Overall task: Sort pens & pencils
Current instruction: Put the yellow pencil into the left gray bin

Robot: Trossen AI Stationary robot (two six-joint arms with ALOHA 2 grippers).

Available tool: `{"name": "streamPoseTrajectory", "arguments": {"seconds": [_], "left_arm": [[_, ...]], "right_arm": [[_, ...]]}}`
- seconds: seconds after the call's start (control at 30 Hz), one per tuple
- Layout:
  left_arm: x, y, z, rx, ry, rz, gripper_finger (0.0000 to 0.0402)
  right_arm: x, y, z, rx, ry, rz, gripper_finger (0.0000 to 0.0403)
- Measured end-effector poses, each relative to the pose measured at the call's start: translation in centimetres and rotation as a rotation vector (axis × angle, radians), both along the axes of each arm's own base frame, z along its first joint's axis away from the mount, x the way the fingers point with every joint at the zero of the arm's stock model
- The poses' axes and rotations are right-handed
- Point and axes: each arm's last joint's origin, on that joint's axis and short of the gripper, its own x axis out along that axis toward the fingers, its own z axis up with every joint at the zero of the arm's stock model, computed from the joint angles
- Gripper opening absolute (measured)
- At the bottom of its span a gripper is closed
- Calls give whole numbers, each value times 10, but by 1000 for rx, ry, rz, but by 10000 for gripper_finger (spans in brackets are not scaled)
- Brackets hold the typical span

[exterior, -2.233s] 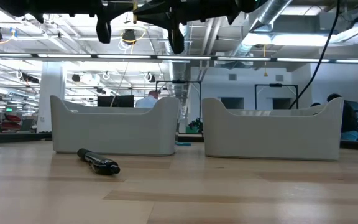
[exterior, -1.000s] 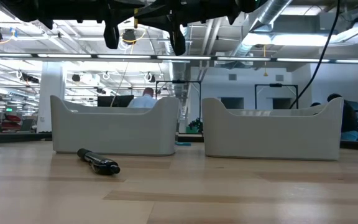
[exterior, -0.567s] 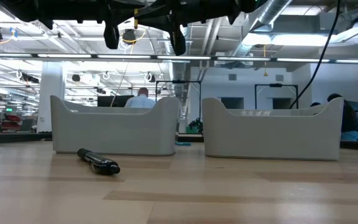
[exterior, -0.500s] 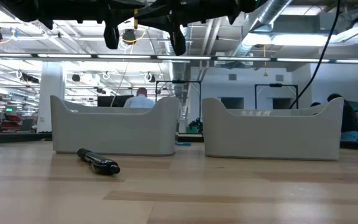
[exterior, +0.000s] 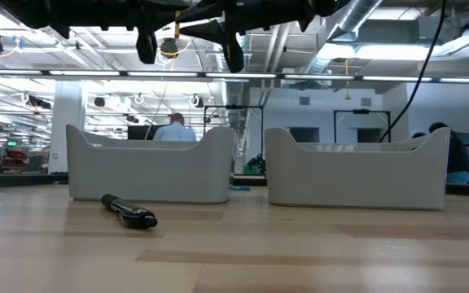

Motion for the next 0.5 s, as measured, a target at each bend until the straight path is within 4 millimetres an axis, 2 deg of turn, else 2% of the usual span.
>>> {"name": "streamPoseTrajectory", "arguments": {"seconds": [0.13,0.3,0.43,0.5], "left_arm": [[0,-1,-1,-2,14,-21,12],[0,0,-12,-32,125,-30,9],[0,0,-23,-50,235,-61,11],[-1,-1,-28,-63,282,-85,13]], "right_arm": [[-1,0,-3,2,36,1,157],[-11,2,-18,10,238,57,214],[-25,5,-31,0,433,83,238],[-33,8,-29,4,496,92,242]]}}
